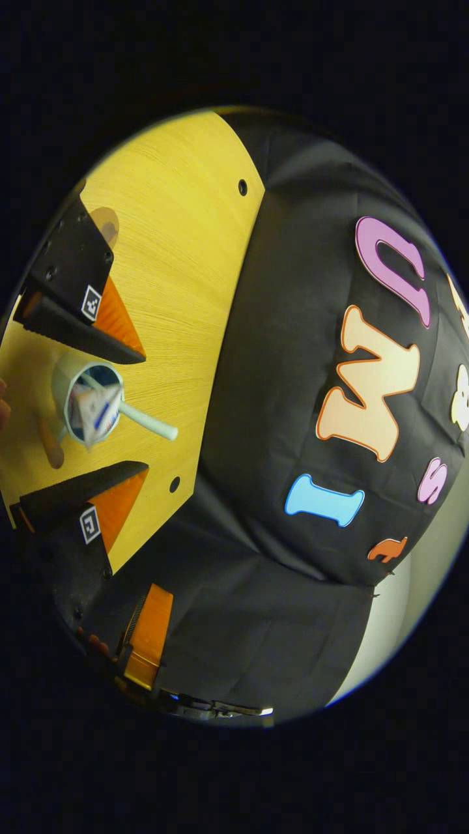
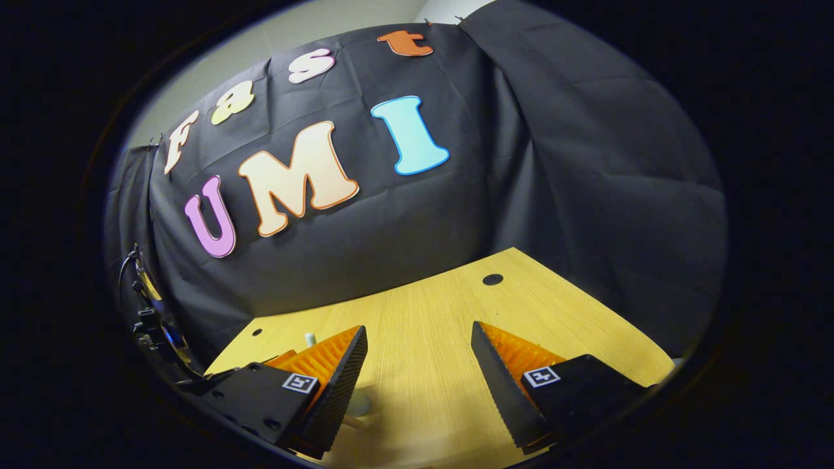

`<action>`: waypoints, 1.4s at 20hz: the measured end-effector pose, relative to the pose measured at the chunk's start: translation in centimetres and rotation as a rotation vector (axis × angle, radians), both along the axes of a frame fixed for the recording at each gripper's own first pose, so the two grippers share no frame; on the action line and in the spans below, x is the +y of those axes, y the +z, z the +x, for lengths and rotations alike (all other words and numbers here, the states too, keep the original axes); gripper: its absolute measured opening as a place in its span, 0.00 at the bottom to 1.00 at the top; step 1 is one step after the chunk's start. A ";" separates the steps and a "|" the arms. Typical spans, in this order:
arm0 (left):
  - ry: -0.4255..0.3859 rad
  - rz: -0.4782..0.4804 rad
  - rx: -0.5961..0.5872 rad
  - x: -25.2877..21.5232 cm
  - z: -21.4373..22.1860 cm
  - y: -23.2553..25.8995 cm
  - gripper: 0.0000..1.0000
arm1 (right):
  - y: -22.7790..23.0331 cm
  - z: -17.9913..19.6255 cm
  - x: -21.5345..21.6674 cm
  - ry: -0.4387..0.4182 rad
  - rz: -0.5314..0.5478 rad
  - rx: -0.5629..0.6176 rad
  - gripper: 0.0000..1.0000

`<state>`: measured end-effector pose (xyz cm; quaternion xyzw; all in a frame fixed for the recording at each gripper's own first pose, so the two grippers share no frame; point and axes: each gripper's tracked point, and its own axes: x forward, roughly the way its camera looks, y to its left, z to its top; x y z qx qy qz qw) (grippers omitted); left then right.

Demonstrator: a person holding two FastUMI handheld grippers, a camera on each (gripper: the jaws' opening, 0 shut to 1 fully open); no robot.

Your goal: Put the toothbrush and toothpaste on the desktop into the cup, then pick up the cup and place it on the coaster on the desktop.

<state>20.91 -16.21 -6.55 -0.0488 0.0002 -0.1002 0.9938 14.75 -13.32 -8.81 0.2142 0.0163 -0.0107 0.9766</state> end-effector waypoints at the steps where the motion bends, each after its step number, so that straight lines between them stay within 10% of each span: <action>1: 0.005 0.005 -0.002 0.4 -0.2 0.3 0.87 | 0.1 -0.1 0.3 0.007 -0.008 0.003 0.98; 28: 0.549 -0.049 0.157 31.1 -13.4 -3.5 0.94 | -5.8 -0.1 17.4 0.566 -0.485 0.506 0.98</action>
